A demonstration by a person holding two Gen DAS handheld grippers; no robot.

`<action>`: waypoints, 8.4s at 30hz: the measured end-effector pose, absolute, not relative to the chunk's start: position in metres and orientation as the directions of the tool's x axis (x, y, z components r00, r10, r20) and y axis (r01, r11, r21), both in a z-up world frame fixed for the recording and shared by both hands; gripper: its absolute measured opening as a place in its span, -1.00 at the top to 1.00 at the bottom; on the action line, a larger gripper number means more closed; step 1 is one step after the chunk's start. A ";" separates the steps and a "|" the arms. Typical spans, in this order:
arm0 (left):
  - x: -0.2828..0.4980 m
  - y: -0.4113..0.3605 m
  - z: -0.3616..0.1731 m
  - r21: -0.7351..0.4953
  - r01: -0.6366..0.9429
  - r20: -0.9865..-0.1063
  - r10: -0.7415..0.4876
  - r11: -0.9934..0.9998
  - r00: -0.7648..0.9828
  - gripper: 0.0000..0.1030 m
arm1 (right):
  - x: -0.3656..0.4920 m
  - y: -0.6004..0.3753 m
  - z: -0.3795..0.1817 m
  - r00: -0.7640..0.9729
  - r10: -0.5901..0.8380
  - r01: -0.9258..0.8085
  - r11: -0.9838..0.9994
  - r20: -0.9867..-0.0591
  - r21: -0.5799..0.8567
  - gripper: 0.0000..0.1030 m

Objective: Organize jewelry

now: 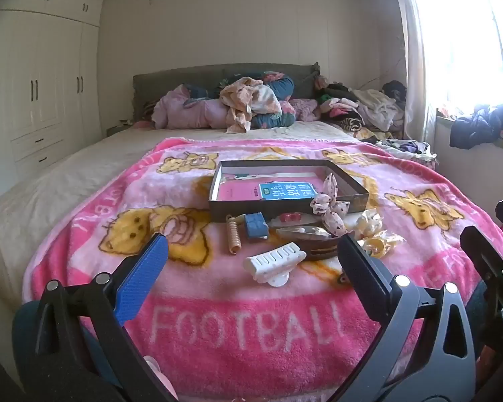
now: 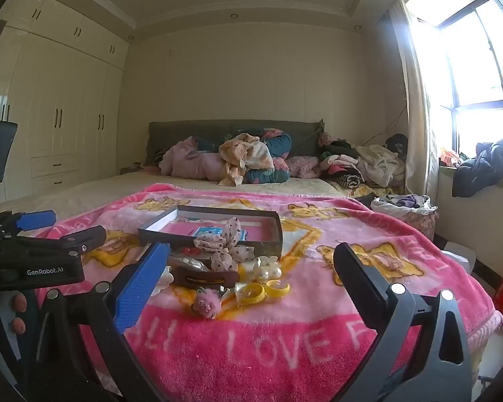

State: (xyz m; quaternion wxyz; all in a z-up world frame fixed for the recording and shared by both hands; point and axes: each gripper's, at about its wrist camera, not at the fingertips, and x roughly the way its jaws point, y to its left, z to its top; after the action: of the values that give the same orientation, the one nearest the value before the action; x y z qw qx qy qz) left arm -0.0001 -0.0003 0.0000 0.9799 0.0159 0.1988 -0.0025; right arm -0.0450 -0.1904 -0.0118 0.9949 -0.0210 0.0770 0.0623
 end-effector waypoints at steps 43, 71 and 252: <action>-0.002 -0.001 0.002 0.019 0.016 -0.401 -0.007 1.000 0.916 -0.80 | -0.046 -0.192 -0.011 0.980 0.120 -0.126 0.991 -0.160 -0.034 -0.89; -0.001 -0.002 -0.002 0.021 0.022 -0.405 -0.011 1.000 0.914 -0.80 | -0.043 -0.199 -0.011 0.980 0.106 -0.112 0.993 -0.166 -0.029 -0.89; 0.233 0.021 -0.012 -0.136 0.129 -0.556 -0.184 0.982 0.811 -0.74 | 0.215 -0.219 0.000 0.852 0.244 -0.232 0.969 -0.462 0.084 -0.87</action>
State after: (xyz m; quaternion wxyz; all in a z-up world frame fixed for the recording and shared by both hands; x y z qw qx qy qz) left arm 0.2333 0.0211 -0.0120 0.9503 -0.0460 0.2966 -0.0822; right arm 0.2153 -0.2193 -0.0002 0.9623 0.0127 0.2418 0.1238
